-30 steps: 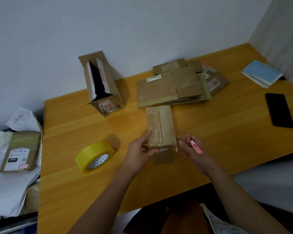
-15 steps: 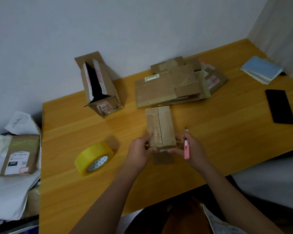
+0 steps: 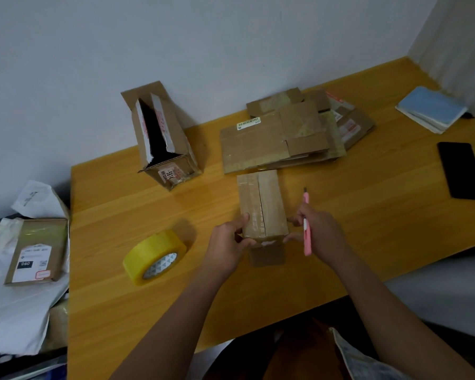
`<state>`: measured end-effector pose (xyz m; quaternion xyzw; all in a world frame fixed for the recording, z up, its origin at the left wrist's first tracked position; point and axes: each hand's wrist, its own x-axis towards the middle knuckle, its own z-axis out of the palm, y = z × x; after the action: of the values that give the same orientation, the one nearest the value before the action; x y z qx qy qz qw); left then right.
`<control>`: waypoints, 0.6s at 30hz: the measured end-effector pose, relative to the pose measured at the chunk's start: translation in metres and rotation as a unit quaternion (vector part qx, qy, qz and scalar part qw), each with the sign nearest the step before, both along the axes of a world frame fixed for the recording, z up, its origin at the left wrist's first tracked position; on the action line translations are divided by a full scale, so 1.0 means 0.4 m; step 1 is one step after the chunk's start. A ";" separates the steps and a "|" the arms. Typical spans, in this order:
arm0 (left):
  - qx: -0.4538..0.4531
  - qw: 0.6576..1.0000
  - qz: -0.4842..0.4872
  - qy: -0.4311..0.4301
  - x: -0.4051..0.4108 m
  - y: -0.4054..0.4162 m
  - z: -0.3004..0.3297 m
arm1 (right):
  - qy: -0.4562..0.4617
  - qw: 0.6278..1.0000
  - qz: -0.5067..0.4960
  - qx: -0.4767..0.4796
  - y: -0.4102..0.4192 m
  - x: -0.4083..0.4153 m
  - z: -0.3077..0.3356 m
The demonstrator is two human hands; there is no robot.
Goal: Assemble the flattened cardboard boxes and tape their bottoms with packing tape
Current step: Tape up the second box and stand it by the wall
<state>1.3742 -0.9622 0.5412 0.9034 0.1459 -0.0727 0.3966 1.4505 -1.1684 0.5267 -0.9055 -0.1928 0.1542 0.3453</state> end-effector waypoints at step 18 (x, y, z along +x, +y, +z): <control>0.011 1.000 -0.002 -0.002 0.005 -0.006 -0.013 | -0.055 0.979 -0.172 0.098 0.074 -0.143 -0.028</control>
<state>1.3763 -0.9646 0.5360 0.9079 0.1444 -0.0699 0.3872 1.3932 -1.1387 0.5157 -0.8939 -0.0672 0.0228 0.4426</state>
